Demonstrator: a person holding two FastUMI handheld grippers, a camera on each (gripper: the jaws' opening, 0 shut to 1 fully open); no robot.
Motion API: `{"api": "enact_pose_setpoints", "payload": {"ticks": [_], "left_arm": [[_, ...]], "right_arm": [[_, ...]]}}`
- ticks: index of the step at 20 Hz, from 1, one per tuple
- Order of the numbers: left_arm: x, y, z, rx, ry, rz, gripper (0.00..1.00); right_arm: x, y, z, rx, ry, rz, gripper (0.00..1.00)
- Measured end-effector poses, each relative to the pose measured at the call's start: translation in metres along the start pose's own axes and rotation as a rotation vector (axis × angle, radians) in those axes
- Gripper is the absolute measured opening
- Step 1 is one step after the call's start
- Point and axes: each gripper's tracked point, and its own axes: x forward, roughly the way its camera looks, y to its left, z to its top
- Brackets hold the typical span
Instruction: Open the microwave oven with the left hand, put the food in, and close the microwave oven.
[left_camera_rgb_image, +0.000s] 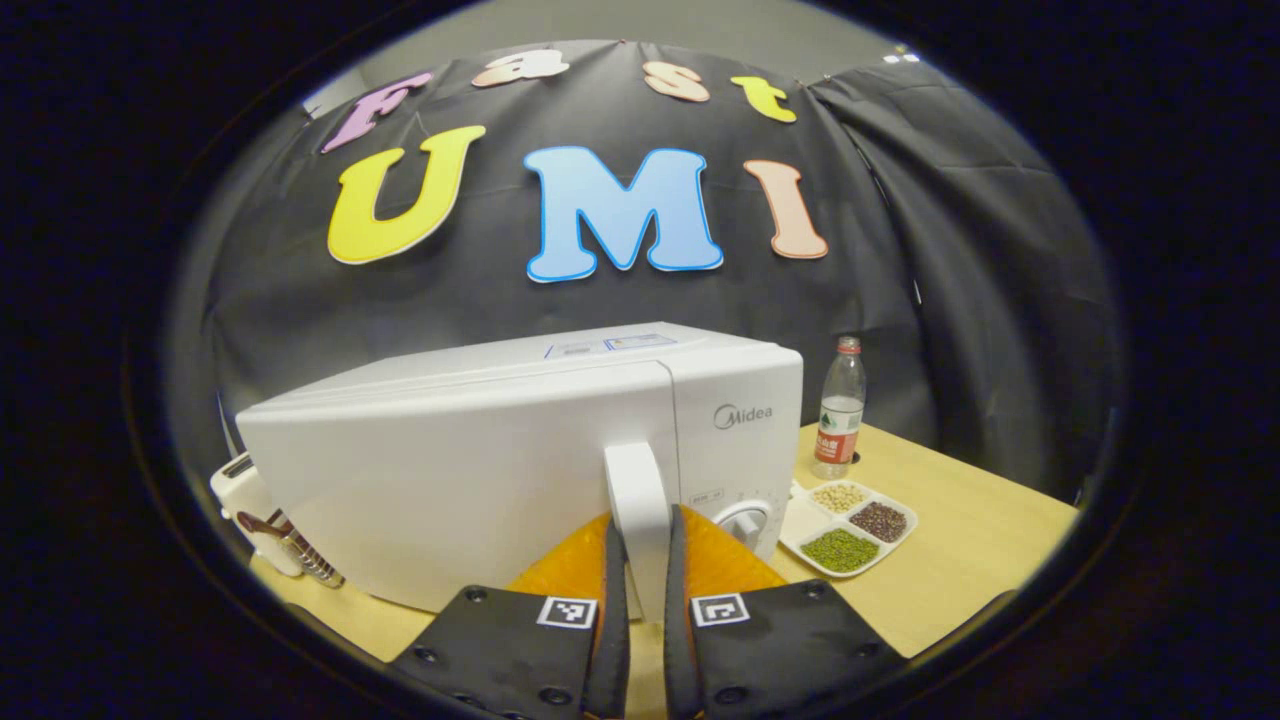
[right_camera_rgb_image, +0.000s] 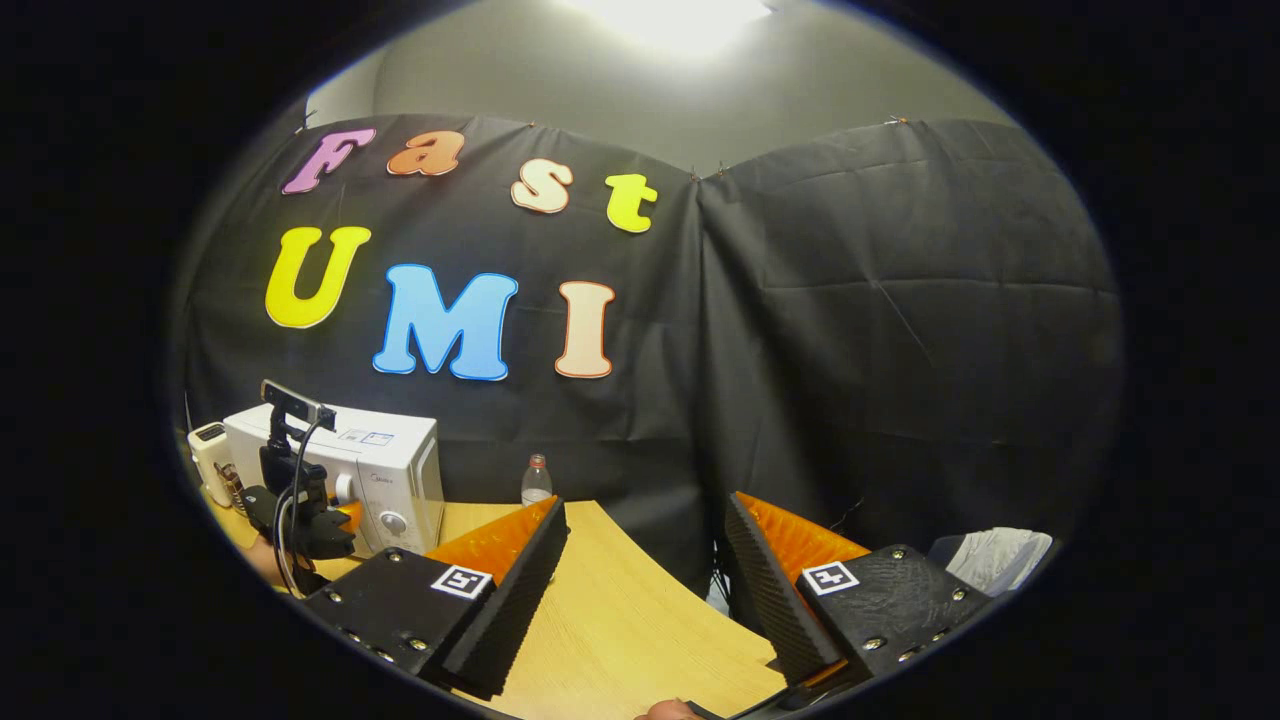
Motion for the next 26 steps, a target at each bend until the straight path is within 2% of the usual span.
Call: {"api": "enact_pose_setpoints", "payload": {"ticks": [2, 3, 5, 6, 8, 9, 13, 15, 18, 19, 22, 23, 26], "left_arm": [[-0.005, 0.000, -0.003, -0.011, 0.026, -0.002, 0.16], [-0.020, -0.002, -0.013, -0.042, 0.058, 0.003, 0.17], [-0.051, -0.003, -0.004, 0.000, -0.017, 0.001, 0.17], [-0.062, 0.000, -0.012, 0.019, -0.006, 0.000, 0.19], [-0.083, 0.004, -0.020, -0.011, 0.009, -0.005, 0.16], [-0.093, 0.006, -0.021, -0.019, 0.012, -0.001, 0.19], [-0.137, 0.018, -0.029, -0.027, 0.026, 0.050, 0.16], [-0.157, 0.027, -0.035, -0.040, 0.035, 0.078, 0.19], [-0.189, 0.043, -0.044, -0.033, 0.042, 0.137, 0.14], [-0.197, 0.050, -0.046, -0.045, 0.044, 0.158, 0.16], [-0.224, 0.068, -0.056, -0.062, 0.054, 0.209, 0.19], [-0.232, 0.075, -0.058, -0.060, 0.060, 0.220, 0.16], [-0.255, 0.096, -0.067, -0.084, 0.069, 0.239, 0.16]], "right_arm": [[-0.003, 0.000, 0.004, -0.013, -0.014, 0.018, 0.97], [-0.003, 0.001, 0.007, -0.021, -0.023, 0.028, 0.93], [-0.004, 0.003, 0.010, -0.015, -0.041, 0.056, 0.97], [-0.005, 0.009, 0.011, -0.004, -0.042, 0.083, 0.97], [-0.005, 0.017, 0.011, 0.006, -0.050, 0.124, 0.97], [-0.008, 0.020, 0.014, 0.017, -0.060, 0.147, 0.97], [-0.023, 0.036, 0.021, 0.027, -0.097, 0.256, 0.97], [-0.032, 0.042, 0.023, 0.034, -0.109, 0.313, 0.96], [-0.049, 0.054, 0.027, 0.050, -0.122, 0.407, 0.97], [-0.055, 0.056, 0.029, 0.049, -0.135, 0.431, 0.96], [-0.068, 0.065, 0.029, 0.044, -0.157, 0.480, 0.96], [-0.073, 0.072, 0.027, 0.050, -0.151, 0.501, 0.97], [-0.085, 0.089, 0.026, 0.057, -0.146, 0.539, 0.97]]}}
